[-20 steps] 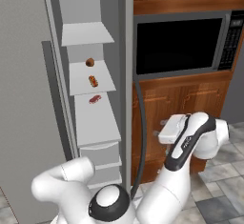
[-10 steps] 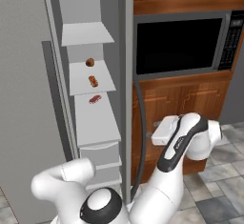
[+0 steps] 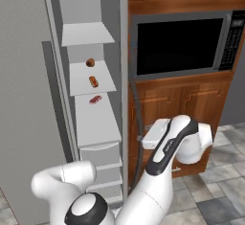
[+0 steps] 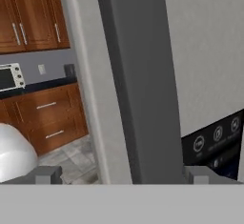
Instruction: Store the hot dog in the freezer for long-term storage. Close the freezer door after placing the cooked food.
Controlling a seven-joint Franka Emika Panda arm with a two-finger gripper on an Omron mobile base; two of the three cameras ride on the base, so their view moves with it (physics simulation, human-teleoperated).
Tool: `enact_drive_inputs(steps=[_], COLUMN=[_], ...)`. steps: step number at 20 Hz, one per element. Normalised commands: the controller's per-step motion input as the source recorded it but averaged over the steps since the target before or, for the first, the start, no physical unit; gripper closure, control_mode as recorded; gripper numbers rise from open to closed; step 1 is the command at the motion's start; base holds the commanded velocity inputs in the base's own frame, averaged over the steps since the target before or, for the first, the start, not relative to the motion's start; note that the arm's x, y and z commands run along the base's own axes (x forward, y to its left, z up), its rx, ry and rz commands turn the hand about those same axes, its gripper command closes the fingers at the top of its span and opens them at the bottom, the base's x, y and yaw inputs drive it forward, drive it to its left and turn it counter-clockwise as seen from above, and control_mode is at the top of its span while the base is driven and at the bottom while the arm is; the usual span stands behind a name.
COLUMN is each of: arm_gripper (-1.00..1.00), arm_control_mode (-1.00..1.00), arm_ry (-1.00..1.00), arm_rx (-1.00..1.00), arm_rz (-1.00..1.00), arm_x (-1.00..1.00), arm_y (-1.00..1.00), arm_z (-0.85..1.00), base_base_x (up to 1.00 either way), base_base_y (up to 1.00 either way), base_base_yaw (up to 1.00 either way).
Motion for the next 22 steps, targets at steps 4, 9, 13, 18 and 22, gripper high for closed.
enact_drive_inputs(steps=[4,9,13,18,22], arm_gripper=[-1.00,-1.00,-1.00,-1.00,-1.00], arm_control_mode=[-1.00,-1.00,-1.00,-1.00,-1.00], arm_ry=[0.07,0.07,0.02,0.00,0.00], arm_rx=[0.00,0.00,0.00,-0.01,-0.02], arm_rz=[0.00,0.00,0.00,-0.05,-0.12], arm_x=[-0.02,0.00,-0.09,-0.16,-0.28], arm_y=[0.24,0.35,0.62,0.80,0.94], arm_z=[0.00,0.00,0.00,0.00,0.00], base_base_x=[0.00,0.00,0.00,0.00,0.00], base_base_y=[0.00,0.00,0.00,0.00,0.00], base_base_yaw=[0.00,0.00,0.00,0.00,0.00])
